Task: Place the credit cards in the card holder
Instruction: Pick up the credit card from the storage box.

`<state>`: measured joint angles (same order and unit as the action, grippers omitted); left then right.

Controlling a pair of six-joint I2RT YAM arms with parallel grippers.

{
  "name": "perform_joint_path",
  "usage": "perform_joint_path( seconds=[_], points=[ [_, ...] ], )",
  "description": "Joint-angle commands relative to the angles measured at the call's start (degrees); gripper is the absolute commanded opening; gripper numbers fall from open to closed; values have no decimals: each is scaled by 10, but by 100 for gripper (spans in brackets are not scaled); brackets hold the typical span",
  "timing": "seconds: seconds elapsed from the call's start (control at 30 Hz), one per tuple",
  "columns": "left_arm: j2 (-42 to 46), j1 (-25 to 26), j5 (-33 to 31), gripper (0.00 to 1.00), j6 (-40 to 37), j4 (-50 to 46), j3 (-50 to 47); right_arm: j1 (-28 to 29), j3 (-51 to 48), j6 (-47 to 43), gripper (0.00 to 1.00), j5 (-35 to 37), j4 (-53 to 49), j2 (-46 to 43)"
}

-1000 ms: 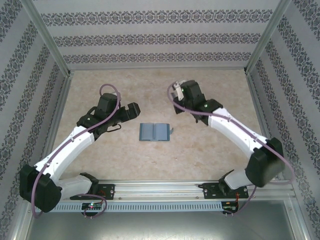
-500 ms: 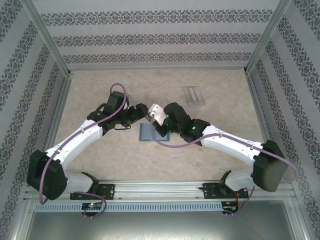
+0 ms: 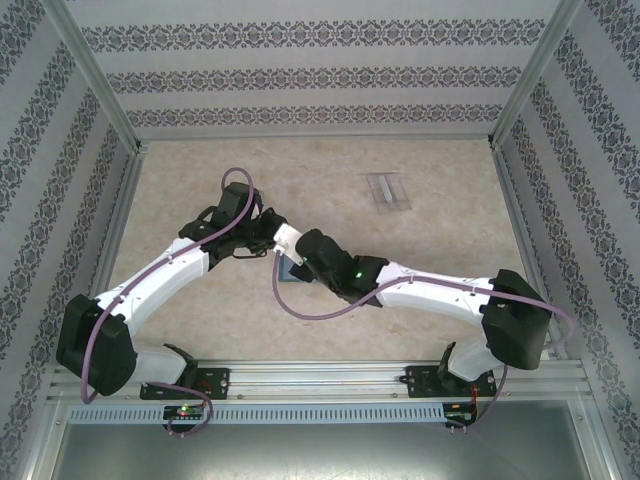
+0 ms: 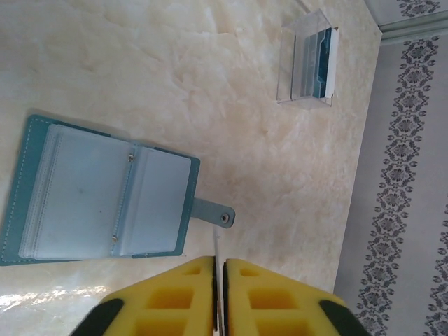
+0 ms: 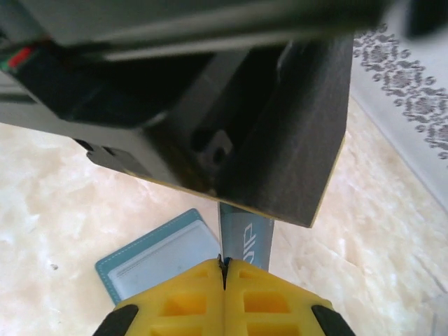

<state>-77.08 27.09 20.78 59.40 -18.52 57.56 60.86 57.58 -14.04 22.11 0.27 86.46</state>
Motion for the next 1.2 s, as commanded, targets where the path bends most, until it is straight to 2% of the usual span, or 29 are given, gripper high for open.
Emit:
perform_joint_path(
  seconds=[0.0, 0.03, 0.07, 0.13, 0.27, 0.33, 0.53, 0.6, 0.7, 0.83, 0.93, 1.0, 1.1, 1.13, 1.17],
  points=[
    [-16, 8, 39, 4, -3, 20, 6, 19, -2, -7, 19, 58, 61, -5],
    [-18, 8, 44, 2, -12, 16, 9, 20, -12, -9, 30, 47, 62, -15],
    [-18, 8, 47, 0, -24, 13, 12, 20, -25, -10, 37, 35, 66, -26],
    [-23, 8, 58, 0, -76, -4, 25, 8, -60, -7, 43, -6, 65, -60],
    [-41, 8, 48, 0, -176, -91, 73, -64, -114, 37, 51, -203, 25, -156],
    [-38, 9, 62, 0, -221, -86, 71, -124, -135, 71, 56, -329, 22, -196],
    [-36, 10, 172, 0, -335, -74, 74, -268, -139, 179, 58, -572, 26, -222],
    [-34, 14, 198, 0, -360, -69, 76, -296, -134, 201, 57, -651, 29, -206],
    [-28, 22, 243, 0, -394, -67, 83, -315, -121, 213, 57, -726, 17, -170],
    [-15, 35, 285, 4, -437, -80, 90, -315, -103, 232, 53, -822, 23, -124],
    [-9, 37, 289, 4, -449, -85, 91, -315, -97, 229, 46, -841, 19, -112],
    [-10, 38, 298, 4, -452, -90, 96, -317, -97, 228, 39, -840, 19, -115],
    [-12, 37, 309, 4, -459, -92, 99, -321, -99, 227, 21, -843, 20, -118],
    [-13, 37, 310, 4, -460, -95, 101, -320, -99, 229, 19, -843, 21, -117],
    [-13, 37, 311, 7, -463, -100, 105, -320, -97, 231, 11, -849, 21, -116]
  ],
)
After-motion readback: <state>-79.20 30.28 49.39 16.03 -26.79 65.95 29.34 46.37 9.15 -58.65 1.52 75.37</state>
